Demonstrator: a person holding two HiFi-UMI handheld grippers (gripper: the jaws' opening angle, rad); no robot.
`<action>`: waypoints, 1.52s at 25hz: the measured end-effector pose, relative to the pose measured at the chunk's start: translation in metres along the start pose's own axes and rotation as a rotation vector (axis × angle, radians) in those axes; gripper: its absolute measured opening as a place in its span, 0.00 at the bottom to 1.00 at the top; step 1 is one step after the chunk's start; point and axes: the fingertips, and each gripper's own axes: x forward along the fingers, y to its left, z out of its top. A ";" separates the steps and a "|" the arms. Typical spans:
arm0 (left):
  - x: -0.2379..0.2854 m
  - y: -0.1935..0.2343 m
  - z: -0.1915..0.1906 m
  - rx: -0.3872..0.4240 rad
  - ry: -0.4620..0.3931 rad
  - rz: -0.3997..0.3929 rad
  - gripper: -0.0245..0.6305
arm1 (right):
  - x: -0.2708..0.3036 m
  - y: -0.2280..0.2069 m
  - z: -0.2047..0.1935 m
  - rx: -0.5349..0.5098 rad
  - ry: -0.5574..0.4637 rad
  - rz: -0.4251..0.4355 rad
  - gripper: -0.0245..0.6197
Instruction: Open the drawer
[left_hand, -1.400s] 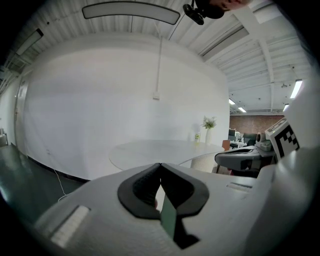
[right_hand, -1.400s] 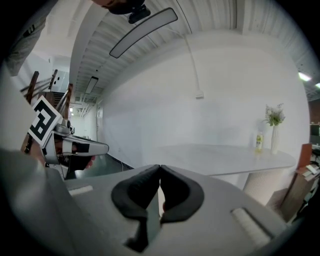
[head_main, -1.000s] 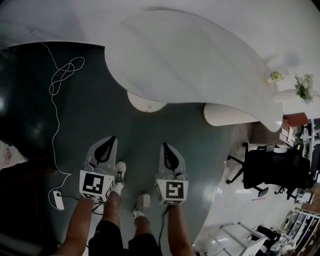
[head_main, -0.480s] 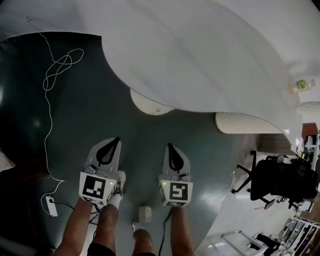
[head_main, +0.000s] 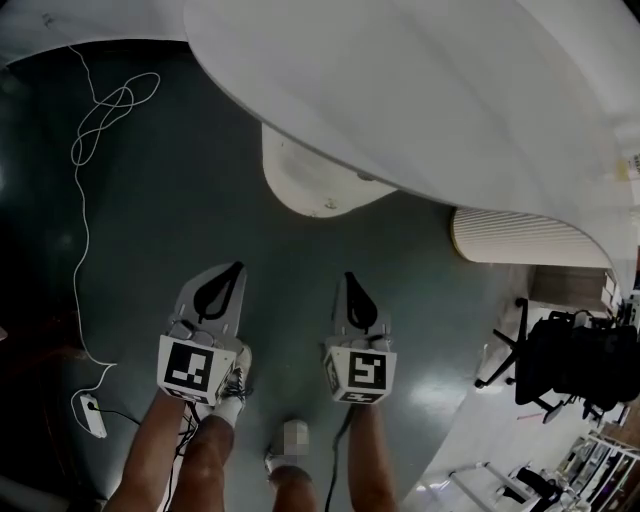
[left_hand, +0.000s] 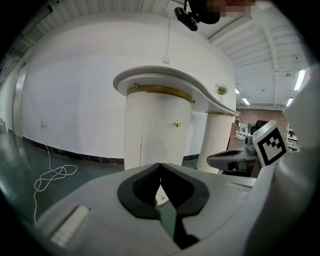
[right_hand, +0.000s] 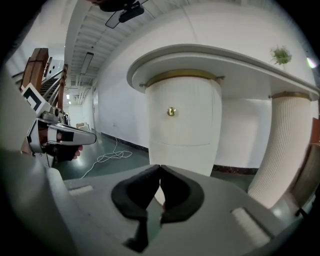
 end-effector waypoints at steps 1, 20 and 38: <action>0.003 -0.001 -0.006 0.008 0.000 -0.005 0.05 | 0.004 0.001 -0.006 -0.003 -0.001 0.002 0.05; 0.016 0.020 -0.030 0.007 -0.020 0.048 0.05 | 0.105 -0.017 -0.027 -0.003 0.037 -0.040 0.14; 0.016 0.037 -0.043 -0.003 0.011 0.056 0.05 | 0.165 -0.027 -0.057 0.040 0.119 -0.084 0.32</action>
